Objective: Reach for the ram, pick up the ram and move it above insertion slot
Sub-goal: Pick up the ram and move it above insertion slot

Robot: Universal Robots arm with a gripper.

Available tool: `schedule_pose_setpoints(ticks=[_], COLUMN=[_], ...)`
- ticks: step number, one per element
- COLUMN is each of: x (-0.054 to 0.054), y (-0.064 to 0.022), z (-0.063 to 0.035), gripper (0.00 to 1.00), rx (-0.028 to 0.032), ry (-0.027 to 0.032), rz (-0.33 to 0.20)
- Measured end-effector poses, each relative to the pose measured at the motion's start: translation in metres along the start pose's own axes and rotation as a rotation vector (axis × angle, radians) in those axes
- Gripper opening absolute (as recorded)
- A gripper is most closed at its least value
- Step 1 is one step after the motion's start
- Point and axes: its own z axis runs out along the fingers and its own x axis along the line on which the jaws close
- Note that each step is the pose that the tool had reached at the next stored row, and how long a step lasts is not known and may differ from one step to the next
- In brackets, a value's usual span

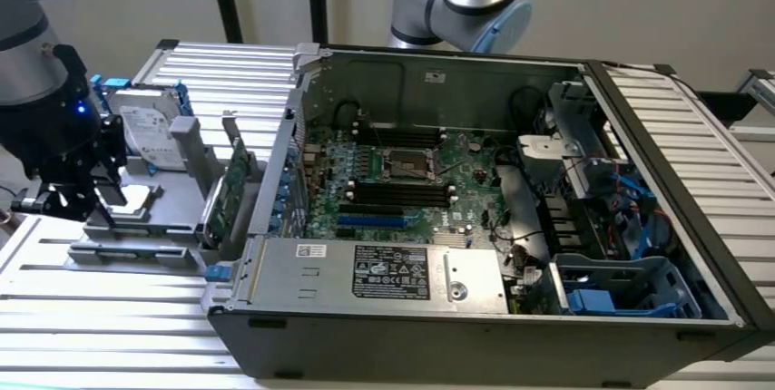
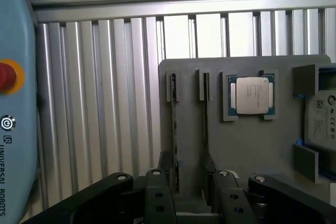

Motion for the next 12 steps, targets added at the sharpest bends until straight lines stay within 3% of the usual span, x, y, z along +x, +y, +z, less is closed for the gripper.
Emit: schedule_pose_setpoints(ticks=[12], x=[0.004], y=[-0.0013], z=[0.0218], gripper=[0.36], rx=[0.0001], ry=[-0.0001], rz=[-0.001])
